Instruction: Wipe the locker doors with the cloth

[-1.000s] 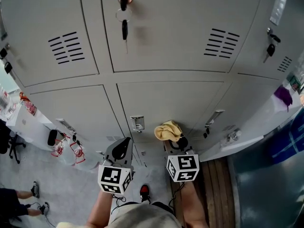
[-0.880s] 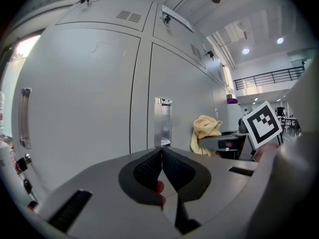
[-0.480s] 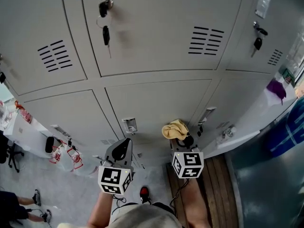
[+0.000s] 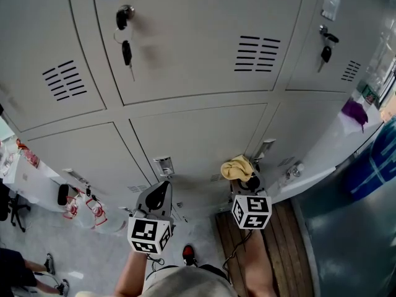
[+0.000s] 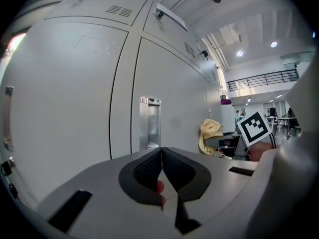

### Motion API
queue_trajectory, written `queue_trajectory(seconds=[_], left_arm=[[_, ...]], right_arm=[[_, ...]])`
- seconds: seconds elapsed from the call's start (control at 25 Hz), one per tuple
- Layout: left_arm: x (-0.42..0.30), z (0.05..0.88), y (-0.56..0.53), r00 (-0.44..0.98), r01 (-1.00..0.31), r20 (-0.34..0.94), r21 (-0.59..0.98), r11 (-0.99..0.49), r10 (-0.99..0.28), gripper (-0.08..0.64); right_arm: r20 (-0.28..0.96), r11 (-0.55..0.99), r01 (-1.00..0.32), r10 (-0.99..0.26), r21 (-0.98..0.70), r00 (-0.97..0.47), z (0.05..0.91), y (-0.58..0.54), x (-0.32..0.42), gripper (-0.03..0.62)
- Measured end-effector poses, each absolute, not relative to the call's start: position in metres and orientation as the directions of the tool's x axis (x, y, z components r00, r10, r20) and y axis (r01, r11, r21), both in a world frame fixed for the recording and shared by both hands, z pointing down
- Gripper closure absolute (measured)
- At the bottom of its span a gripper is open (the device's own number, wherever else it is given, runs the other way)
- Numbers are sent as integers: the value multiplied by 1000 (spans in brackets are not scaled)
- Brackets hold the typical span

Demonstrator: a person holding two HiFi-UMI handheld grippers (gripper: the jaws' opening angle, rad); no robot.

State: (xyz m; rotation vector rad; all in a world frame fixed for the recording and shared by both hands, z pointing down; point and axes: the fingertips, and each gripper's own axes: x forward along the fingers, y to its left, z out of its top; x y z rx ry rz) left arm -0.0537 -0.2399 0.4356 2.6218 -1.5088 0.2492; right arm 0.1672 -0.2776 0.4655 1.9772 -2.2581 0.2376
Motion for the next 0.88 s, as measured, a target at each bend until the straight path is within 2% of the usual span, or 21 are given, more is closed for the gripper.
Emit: queue_trajectory(seconds=[0.4, 0.88], left_arm=[[-57, 435, -237, 494, -865, 192, 14, -501, -848, 537], [-63, 437, -215, 474, -877, 196, 20, -480, -858, 537]], right_arm=[[208, 115, -992, -971, -42, -122, 466, -275, 170, 403], [176, 177, -983, -967, -51, -183, 452, -237, 147, 403]])
